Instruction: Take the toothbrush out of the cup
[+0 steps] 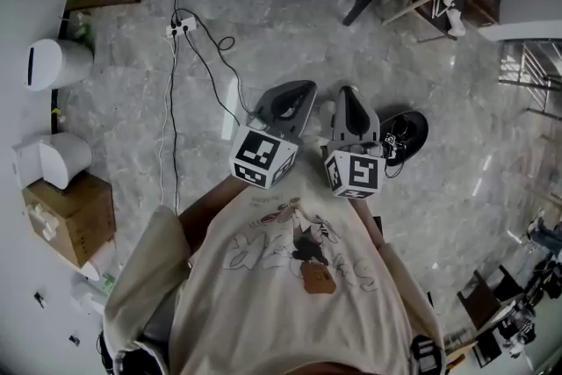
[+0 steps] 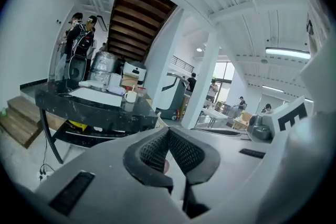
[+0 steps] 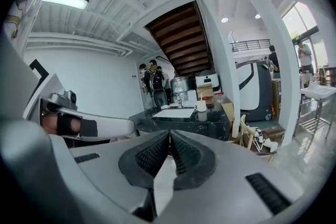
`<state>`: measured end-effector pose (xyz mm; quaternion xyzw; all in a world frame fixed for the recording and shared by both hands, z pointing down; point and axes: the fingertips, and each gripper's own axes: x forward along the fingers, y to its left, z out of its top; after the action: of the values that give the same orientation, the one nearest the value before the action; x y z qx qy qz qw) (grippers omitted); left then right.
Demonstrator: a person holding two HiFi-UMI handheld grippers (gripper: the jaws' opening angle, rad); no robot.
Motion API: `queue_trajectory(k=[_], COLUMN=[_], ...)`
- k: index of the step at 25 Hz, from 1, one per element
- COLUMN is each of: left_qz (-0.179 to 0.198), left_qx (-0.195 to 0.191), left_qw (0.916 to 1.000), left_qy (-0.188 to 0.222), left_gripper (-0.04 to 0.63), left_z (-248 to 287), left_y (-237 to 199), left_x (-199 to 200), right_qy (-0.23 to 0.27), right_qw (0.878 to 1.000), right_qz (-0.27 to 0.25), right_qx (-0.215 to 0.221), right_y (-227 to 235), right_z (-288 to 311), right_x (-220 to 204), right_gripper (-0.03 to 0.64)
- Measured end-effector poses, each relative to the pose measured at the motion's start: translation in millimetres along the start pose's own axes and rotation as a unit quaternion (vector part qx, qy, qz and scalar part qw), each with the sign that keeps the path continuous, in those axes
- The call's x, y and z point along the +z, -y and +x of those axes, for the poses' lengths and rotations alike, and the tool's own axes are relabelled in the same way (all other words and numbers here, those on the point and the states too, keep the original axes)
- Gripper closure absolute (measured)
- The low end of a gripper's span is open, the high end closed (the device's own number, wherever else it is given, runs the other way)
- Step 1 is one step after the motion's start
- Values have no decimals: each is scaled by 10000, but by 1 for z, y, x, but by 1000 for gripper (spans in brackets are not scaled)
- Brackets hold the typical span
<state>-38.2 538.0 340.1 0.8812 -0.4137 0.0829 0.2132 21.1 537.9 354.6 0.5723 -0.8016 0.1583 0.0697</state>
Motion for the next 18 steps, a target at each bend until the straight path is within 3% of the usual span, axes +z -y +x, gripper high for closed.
queue_trajectory(k=[3, 9, 18], left_qz=[-102, -189, -180], left_qx=[46, 371, 488], left_qw=[9999, 9990, 9985], left_qy=[31, 187, 150], left_gripper=[581, 581, 581], left_z=[-11, -22, -3], left_y=[-11, -49, -84], left_x=[-2, 9, 23], right_qy=[-10, -28, 226], right_qw=[10000, 9986, 9991], right_qz=[15, 519, 92], right_qx=[-13, 122, 352], right_y=[-8, -16, -30], right_z=[1, 35, 75], right_x=[1, 6, 34], right_gripper=[597, 597, 597])
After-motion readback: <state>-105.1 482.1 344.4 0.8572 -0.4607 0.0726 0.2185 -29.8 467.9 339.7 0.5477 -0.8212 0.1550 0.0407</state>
